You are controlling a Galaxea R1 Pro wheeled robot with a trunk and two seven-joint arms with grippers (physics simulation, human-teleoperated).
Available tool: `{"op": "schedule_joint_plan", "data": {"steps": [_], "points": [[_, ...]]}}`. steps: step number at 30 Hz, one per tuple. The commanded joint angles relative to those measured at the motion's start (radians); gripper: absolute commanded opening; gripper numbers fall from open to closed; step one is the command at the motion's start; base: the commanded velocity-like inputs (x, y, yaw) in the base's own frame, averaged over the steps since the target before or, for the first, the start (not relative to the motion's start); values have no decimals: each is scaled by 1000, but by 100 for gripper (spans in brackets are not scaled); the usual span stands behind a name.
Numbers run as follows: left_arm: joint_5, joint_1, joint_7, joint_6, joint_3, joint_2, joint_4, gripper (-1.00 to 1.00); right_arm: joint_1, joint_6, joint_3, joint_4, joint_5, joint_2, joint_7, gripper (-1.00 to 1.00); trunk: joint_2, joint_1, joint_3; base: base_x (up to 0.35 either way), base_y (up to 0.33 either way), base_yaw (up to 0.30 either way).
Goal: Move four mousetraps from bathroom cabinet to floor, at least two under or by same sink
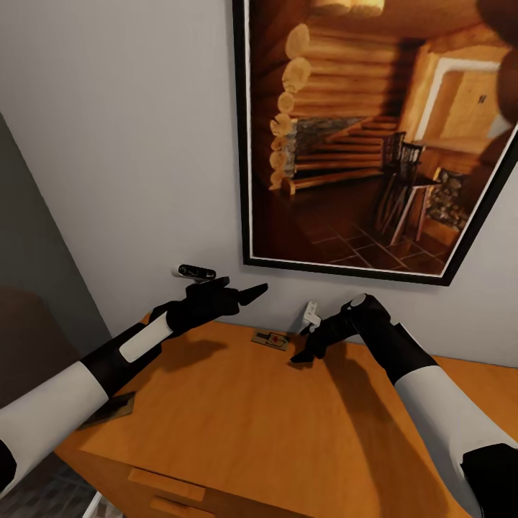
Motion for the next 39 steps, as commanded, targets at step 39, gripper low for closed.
{"op": "schedule_joint_plan", "data": {"steps": [39], "points": [[9, -2, -1, 10, -5, 0, -1, 100, -1, 17, -45, -46, 10, -1, 65, 100, -1, 0, -1, 0, 0, 0]]}}
